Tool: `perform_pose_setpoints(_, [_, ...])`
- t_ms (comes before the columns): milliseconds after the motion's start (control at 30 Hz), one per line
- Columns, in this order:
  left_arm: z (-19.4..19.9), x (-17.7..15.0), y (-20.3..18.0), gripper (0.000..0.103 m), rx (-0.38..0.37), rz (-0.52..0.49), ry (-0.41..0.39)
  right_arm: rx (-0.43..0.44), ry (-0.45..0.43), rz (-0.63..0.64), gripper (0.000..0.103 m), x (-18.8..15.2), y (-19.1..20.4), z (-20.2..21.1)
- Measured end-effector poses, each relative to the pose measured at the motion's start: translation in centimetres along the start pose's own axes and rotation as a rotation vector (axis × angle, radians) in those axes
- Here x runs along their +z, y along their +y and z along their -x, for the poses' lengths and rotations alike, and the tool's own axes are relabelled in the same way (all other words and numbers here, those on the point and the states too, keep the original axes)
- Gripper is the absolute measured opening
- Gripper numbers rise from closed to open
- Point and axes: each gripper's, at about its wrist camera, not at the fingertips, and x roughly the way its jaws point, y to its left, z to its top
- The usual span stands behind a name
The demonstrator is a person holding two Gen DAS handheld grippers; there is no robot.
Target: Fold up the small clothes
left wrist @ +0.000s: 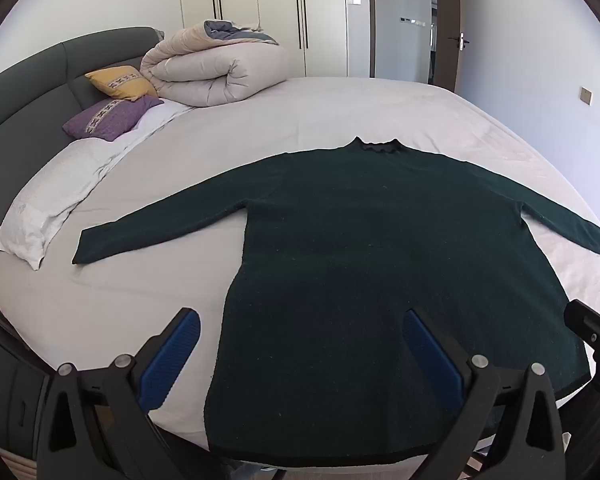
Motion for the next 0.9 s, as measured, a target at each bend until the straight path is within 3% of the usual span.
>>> perform_pose_setpoints(900, [-0.29,-0.32,-0.25,0.103,0.001,-0.004,0.003,-0.010,0.001,0.011,0.103,-0.29,0.11,-0.24])
